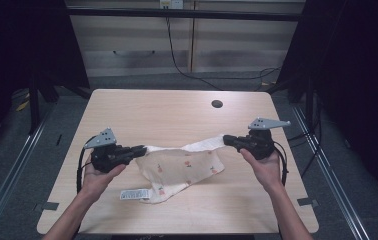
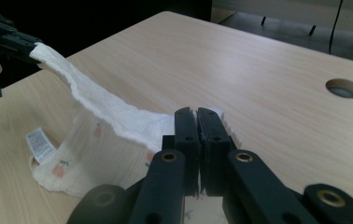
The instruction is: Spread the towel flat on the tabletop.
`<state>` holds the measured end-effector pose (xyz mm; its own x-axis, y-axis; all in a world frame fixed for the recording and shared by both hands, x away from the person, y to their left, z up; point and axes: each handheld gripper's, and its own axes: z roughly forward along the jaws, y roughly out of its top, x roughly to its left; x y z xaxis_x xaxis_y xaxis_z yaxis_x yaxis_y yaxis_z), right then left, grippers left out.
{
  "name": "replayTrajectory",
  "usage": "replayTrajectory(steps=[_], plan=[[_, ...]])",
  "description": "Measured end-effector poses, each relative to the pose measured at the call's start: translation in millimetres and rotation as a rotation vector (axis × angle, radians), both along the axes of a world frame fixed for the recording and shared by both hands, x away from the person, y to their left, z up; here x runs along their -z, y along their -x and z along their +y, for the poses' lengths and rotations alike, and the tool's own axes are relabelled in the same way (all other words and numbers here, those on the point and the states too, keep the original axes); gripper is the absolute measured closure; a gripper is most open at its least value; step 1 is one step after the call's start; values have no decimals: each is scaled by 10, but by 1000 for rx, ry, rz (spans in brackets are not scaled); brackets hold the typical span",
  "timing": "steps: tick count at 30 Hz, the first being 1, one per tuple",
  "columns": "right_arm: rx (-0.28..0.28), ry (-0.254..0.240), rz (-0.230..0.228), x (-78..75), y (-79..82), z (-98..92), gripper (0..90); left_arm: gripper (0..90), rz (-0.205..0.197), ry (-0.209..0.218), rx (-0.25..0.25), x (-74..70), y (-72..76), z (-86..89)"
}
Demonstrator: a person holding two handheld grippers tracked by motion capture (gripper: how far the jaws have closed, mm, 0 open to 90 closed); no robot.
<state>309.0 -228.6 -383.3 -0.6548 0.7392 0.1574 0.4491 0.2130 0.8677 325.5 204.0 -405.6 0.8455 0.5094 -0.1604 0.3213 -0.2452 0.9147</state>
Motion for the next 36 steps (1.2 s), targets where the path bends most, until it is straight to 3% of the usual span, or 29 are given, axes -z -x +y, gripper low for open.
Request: replayTrajectory(steps=[2, 5, 9, 12, 17, 22, 23, 26, 27, 29, 30, 33, 36], plan=[[23, 0, -36, -131, 15, -25, 877, 856, -20, 28, -7, -129, -24, 22], [34, -13, -67, -242, 58, -43, 878, 856, -51, 24, -14, -257, -10, 19], [34, -22, -85, -361, 116, -40, 879, 857, -73, 36, -16, -368, -14, 28], [35, -6, -107, -521, 184, -25, 881, 857, -92, 74, -19, -454, -6, 44], [45, -6, -151, -640, 262, -18, 880, 856, -98, 115, -22, -506, -5, 36], [36, -11, -167, -717, 386, -11, 880, 856, -125, 104, -18, -607, 118, 56], [32, -10, -174, -756, 473, 5, 881, 856, -142, 111, -19, -658, 180, 82], [31, 0, -189, -798, 567, 24, 881, 856, -134, 122, -6, -707, 232, 102], [30, -4, -191, -819, 614, 31, 880, 856, -141, 98, -11, -751, 276, 109], [28, 1, -211, -900, 774, 54, 880, 856, -156, 104, 5, -810, 351, 137], [28, 1, -211, -900, 774, 54, 880, 855, -156, 104, 5, -810, 351, 137], [11, 5, -246, -1008, 970, 79, 880, 855, -156, 136, 25, -872, 430, 190], [6, 2, -254, -1026, 1044, 93, 880, 855, -152, 120, 34, -906, 512, 187]])
